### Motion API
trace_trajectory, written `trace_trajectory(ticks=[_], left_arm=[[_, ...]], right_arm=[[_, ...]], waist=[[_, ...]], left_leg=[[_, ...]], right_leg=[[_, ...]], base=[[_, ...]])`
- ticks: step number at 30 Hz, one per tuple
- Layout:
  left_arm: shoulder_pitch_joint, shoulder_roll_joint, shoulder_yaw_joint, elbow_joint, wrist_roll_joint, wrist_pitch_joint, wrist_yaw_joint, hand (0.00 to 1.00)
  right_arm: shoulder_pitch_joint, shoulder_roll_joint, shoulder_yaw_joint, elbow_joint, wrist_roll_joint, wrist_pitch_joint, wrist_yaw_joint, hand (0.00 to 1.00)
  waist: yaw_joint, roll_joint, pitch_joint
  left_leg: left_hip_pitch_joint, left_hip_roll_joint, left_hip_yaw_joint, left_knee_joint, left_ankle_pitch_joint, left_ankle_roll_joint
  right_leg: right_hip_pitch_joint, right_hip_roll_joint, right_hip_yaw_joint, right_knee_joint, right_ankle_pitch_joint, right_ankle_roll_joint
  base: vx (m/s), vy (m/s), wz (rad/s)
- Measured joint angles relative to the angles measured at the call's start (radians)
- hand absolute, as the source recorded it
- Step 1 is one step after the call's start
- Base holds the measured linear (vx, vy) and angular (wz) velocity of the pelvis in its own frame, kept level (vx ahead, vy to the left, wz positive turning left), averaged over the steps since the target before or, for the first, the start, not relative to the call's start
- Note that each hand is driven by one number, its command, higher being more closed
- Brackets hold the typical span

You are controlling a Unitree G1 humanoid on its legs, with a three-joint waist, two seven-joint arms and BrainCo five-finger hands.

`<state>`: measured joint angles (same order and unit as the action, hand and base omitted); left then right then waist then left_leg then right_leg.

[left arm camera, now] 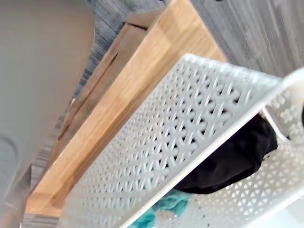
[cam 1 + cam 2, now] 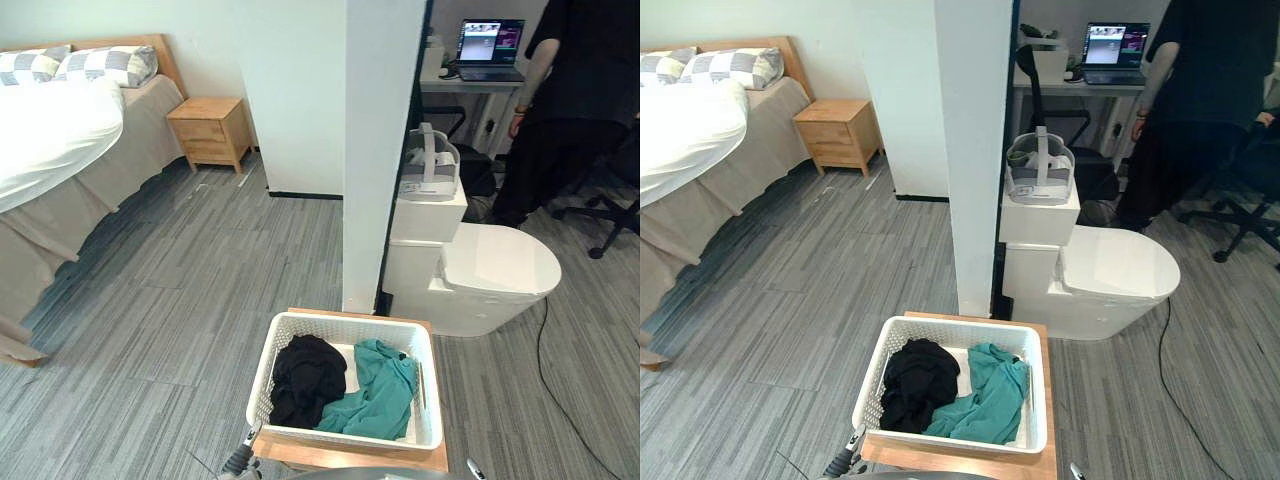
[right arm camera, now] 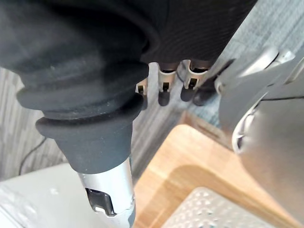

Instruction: Pick up the laundry basket with both hands and put the clothes into the washing machine.

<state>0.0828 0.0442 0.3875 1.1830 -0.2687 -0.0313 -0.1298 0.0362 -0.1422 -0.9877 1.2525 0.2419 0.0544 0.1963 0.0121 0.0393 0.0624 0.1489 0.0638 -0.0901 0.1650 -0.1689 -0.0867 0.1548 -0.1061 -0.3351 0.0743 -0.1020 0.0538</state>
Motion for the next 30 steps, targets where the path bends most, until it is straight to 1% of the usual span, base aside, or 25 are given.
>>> trace_trajectory(ticks=[1,2,3,4,5,6,7,8,11,12,13,14,16,17,18,20,22,23,24,25,27,29,30], left_arm=[[0.005,0.014,-0.002,-0.011,-0.007,0.000,0.001,0.00],[0.024,0.026,0.000,-0.044,-0.039,-0.001,0.006,0.00],[0.046,0.035,0.002,-0.089,-0.059,-0.002,0.008,0.00],[0.064,0.039,0.011,-0.128,-0.077,-0.002,0.008,0.00],[0.102,0.043,0.040,-0.222,-0.099,-0.003,0.009,0.00],[0.128,0.047,0.059,-0.323,-0.118,-0.007,0.011,0.00],[0.139,0.052,0.059,-0.375,-0.118,-0.012,0.012,0.00],[0.142,0.071,0.063,-0.489,-0.117,-0.022,0.025,0.00],[0.103,0.107,0.076,-0.619,-0.114,-0.028,0.042,0.00],[0.066,0.120,0.077,-0.663,-0.111,-0.038,0.054,0.00],[0.038,0.128,0.076,-0.694,-0.104,-0.044,0.068,0.00],[-0.019,0.144,0.072,-0.716,-0.063,-0.052,0.088,0.00],[-0.120,0.194,0.023,-0.710,-0.022,-0.054,0.117,0.00],[-0.195,0.222,-0.018,-0.691,-0.001,-0.053,0.135,0.00],[-0.260,0.226,-0.049,-0.679,0.012,-0.051,0.145,0.00],[-0.312,0.212,-0.092,-0.675,0.037,-0.041,0.156,0.00],[-0.341,0.196,-0.155,-0.658,0.055,-0.032,0.160,0.00],[-0.348,0.178,-0.190,-0.655,0.091,-0.019,0.161,0.00],[-0.350,0.169,-0.203,-0.649,0.105,-0.016,0.161,0.00],[-0.371,0.152,-0.232,-0.594,0.131,-0.010,0.165,0.00],[-0.423,0.137,-0.241,-0.502,0.143,0.011,0.176,0.00],[-0.470,0.136,-0.248,-0.438,0.145,0.026,0.178,0.00],[-0.494,0.138,-0.263,-0.412,0.146,0.028,0.182,0.00]], right_arm=[[-0.009,-0.056,0.011,-0.010,0.029,-0.004,0.002,0.00],[-0.006,-0.080,0.052,-0.083,0.073,-0.021,-0.010,0.00],[0.014,-0.075,0.101,-0.197,0.091,-0.039,-0.021,0.00],[0.031,-0.064,0.130,-0.290,0.090,-0.045,-0.027,0.00],[0.071,-0.044,0.187,-0.480,0.087,-0.048,-0.031,0.00],[0.110,-0.041,0.234,-0.642,0.079,-0.050,-0.039,0.00],[0.125,-0.041,0.248,-0.708,0.076,-0.052,-0.043,0.00],[0.131,-0.042,0.263,-0.823,0.066,-0.060,-0.049,0.00],[0.119,-0.045,0.299,-0.926,0.058,-0.057,-0.061,0.00],[0.111,-0.046,0.327,-0.966,0.049,-0.051,-0.064,0.00],[0.101,-0.048,0.351,-0.990,0.035,-0.046,-0.065,0.00],[0.075,-0.060,0.391,-1.010,0.021,-0.046,-0.066,0.00],[-0.002,-0.103,0.465,-1.009,0.015,-0.045,-0.075,0.00],[-0.062,-0.135,0.514,-1.008,0.014,-0.044,-0.084,0.00],[-0.108,-0.155,0.553,-1.011,0.014,-0.044,-0.086,0.00],[-0.137,-0.158,0.599,-1.033,0.014,-0.039,-0.084,0.00],[-0.138,-0.157,0.645,-1.041,0.011,-0.028,-0.082,0.00],[-0.143,-0.155,0.667,-1.033,0.008,-0.020,-0.080,0.00],[-0.146,-0.152,0.676,-1.027,0.000,-0.012,-0.080,0.00],[-0.157,-0.145,0.709,-0.991,-0.009,0.001,-0.074,0.00],[-0.174,-0.142,0.756,-0.961,-0.020,0.020,-0.060,0.00],[-0.204,-0.139,0.811,-0.945,-0.032,0.038,-0.056,0.00],[-0.236,-0.137,0.852,-0.926,-0.048,0.039,-0.054,0.00]], waist=[[-0.005,0.005,-0.002],[-0.006,0.012,-0.001],[-0.005,0.015,0.000],[-0.006,0.016,0.001],[-0.006,0.019,0.001],[-0.006,0.020,0.002],[-0.005,0.022,0.003],[0.000,0.023,0.012],[0.000,0.034,0.048],[0.001,0.038,0.052],[0.002,0.037,0.058],[0.004,0.032,0.075],[0.003,0.019,0.124],[0.004,0.006,0.159],[0.004,-0.006,0.184],[0.008,-0.017,0.213],[0.010,-0.022,0.232],[0.011,-0.019,0.242],[0.011,-0.019,0.244],[0.011,-0.018,0.256],[0.012,-0.016,0.281],[0.013,-0.014,0.301],[0.014,-0.013,0.313]], left_leg=[[-0.016,-0.005,-0.002,-0.002,0.000,0.000],[-0.027,-0.005,0.002,-0.009,0.000,0.001],[-0.033,-0.002,0.014,-0.016,0.000,0.001],[-0.035,0.002,0.023,-0.022,0.000,0.001],[-0.045,0.006,0.046,-0.033,0.002,0.003],[-0.062,0.005,0.071,-0.037,0.009,-0.004],[-0.071,0.004,0.079,-0.039,0.013,-0.006],[-0.093,0.004,0.104,-0.046,0.027,-0.020],[-0.121,0.009,0.140,-0.043,0.028,-0.021],[-0.147,0.011,0.160,-0.043,0.028,-0.021],[-0.166,0.014,0.179,-0.043,0.028,-0.021],[-0.190,0.017,0.194,-0.041,0.028,-0.021],[-0.230,0.022,0.210,-0.017,0.027,-0.020],[-0.269,0.025,0.215,0.011,0.027,-0.020],[-0.296,0.030,0.221,0.028,0.025,-0.017],[-0.304,0.039,0.230,0.036,0.020,-0.009],[-0.318,0.042,0.230,0.052,0.020,-0.009],[-0.329,0.042,0.228,0.057,0.020,-0.009],[-0.337,0.042,0.229,0.061,0.020,-0.009],[-0.344,0.042,0.227,0.066,0.020,-0.009],[-0.348,0.044,0.227,0.078,0.020,-0.009],[-0.354,0.044,0.227,0.083,0.020,-0.009],[-0.355,0.045,0.227,0.090,0.020,-0.008]], right_leg=[[-0.015,-0.006,-0.005,-0.011,0.006,0.006],[-0.039,-0.006,-0.005,-0.011,0.009,0.007],[-0.053,-0.004,0.002,-0.009,0.009,0.007],[-0.064,-0.002,0.011,-0.007,0.010,0.007],[-0.090,0.001,0.036,-0.003,0.010,0.007],[-0.114,0.000,0.055,-0.001,0.015,0.007],[-0.129,0.000,0.064,-0.002,0.021,0.005],[-0.163,-0.001,0.082,-0.002,0.038,0.001],[-0.203,0.002,0.096,0.004,0.055,-0.005],[-0.242,0.001,0.105,0.020,0.058,-0.006],[-0.271,0.001,0.116,0.033,0.060,-0.007],[-0.305,0.002,0.123,0.045,0.068,-0.012],[-0.340,0.005,0.134,0.049,0.087,-0.014],[-0.367,0.007,0.138,0.050,0.104,-0.019],[-0.389,0.010,0.141,0.050,0.117,-0.021],[-0.396,0.019,0.146,0.050,0.126,-0.027],[-0.406,0.019,0.146,0.059,0.127,-0.028],[-0.417,0.019,0.146,0.066,0.127,-0.028],[-0.425,0.018,0.147,0.069,0.128,-0.030],[-0.432,0.018,0.146,0.073,0.129,-0.031],[-0.434,0.019,0.148,0.082,0.129,-0.031],[-0.439,0.019,0.150,0.085,0.133,-0.036],[-0.438,0.021,0.151,0.084,0.138,-0.040]], base=[[0.01,0.019,0.18],[-0.01,0.018,0.06],[-0.02,0.017,-0.10],[-0.04,-0.002,-0.36],[-0.04,-0.001,-0.52],[-0.04,-0.003,-0.52],[-0.06,0.002,-0.49],[-0.09,0.002,-0.36],[-0.14,0.001,-0.27],[-0.13,0.002,-0.18],[-0.17,0.005,-0.24],[-0.21,-0.003,-0.23],[-0.24,-0.021,-0.16],[-0.23,-0.039,-0.10],[-0.22,-0.041,-0.11],[-0.15,-0.038,-0.08],[-0.10,-0.033,0.00],[-0.08,-0.024,-0.01],[-0.06,-0.016,0.01],[-0.04,-0.008,-0.01],[-0.05,-0.006,-0.01],[-0.06,-0.002,-0.02],[-0.06,0.002,-0.03]])
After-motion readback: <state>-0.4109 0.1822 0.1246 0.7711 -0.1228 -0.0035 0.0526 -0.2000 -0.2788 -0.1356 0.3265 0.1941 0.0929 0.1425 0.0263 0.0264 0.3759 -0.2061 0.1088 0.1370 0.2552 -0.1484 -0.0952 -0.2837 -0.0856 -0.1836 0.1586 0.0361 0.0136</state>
